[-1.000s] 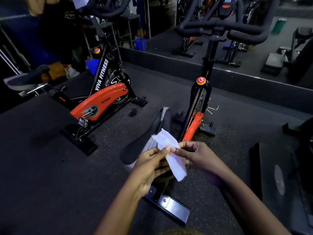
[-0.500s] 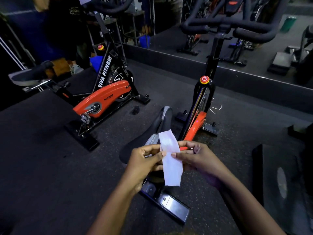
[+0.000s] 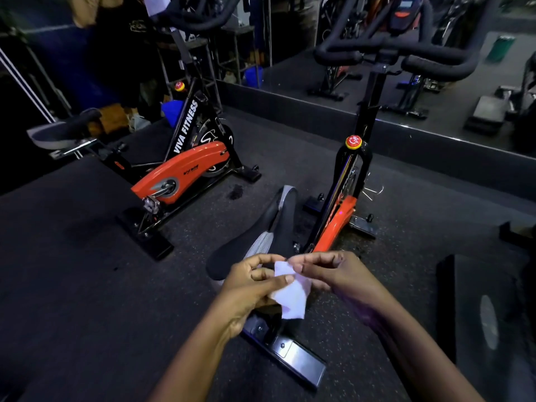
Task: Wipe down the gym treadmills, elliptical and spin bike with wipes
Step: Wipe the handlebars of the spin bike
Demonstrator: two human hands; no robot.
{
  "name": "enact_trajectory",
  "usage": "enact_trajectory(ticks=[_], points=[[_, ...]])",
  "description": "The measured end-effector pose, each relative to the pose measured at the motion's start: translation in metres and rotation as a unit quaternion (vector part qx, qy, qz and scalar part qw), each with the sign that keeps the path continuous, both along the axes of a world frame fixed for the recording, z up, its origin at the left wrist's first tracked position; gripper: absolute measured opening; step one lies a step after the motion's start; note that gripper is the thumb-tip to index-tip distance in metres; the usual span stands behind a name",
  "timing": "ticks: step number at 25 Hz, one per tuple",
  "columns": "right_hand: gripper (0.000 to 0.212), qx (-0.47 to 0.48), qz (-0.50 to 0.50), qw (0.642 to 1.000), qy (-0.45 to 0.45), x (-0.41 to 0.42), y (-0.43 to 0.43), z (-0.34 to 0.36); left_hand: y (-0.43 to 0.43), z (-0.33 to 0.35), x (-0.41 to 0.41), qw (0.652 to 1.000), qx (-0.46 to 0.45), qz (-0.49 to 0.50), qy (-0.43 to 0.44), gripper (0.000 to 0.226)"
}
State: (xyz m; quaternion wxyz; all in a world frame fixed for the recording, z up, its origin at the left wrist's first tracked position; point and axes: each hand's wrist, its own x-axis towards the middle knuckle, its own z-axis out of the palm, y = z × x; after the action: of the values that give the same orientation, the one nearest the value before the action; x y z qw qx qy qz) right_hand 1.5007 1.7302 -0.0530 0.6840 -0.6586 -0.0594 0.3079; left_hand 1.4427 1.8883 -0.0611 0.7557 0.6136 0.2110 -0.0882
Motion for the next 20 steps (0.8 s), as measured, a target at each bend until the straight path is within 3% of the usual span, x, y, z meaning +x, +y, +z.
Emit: enact_trajectory(ticks=[4, 7, 9, 11, 13, 15, 18, 20], points=[[0.035, 0.052, -0.014, 0.997, 0.052, -0.007, 0.010, -0.005, -0.008, -0.004, 0.001, 0.990, -0.019, 0.112, -0.079, 0.020], [0.017, 0.101, -0.043, 0.992, 0.067, -0.009, 0.019, -0.007, -0.001, -0.010, -0.001, 0.964, 0.135, 0.161, -0.163, 0.012], [0.012, 0.089, -0.064, 0.994, 0.030, -0.003, 0.021, -0.007, 0.017, -0.021, -0.004, 0.919, 0.299, 0.196, -0.165, 0.028], [0.012, 0.027, -0.058, 0.995, -0.082, 0.008, 0.023, -0.009, 0.039, -0.034, -0.006, 0.905, 0.361, 0.192, -0.113, 0.049], [0.014, -0.090, -0.045, 0.964, -0.247, 0.019, 0.032, -0.009, 0.052, -0.043, -0.001, 0.942, 0.280, 0.177, -0.060, 0.064], [0.020, -0.169, -0.045, 0.908, -0.381, 0.026, 0.050, -0.005, 0.060, -0.050, 0.010, 0.961, 0.212, 0.174, -0.042, 0.056], [0.023, -0.190, -0.011, 0.851, -0.490, 0.031, 0.078, -0.005, 0.064, -0.052, 0.027, 0.971, 0.155, 0.183, -0.013, 0.056], [0.031, -0.210, 0.075, 0.816, -0.534, 0.023, 0.092, -0.017, 0.061, -0.055, 0.031, 0.970, 0.123, 0.212, -0.003, 0.063]])
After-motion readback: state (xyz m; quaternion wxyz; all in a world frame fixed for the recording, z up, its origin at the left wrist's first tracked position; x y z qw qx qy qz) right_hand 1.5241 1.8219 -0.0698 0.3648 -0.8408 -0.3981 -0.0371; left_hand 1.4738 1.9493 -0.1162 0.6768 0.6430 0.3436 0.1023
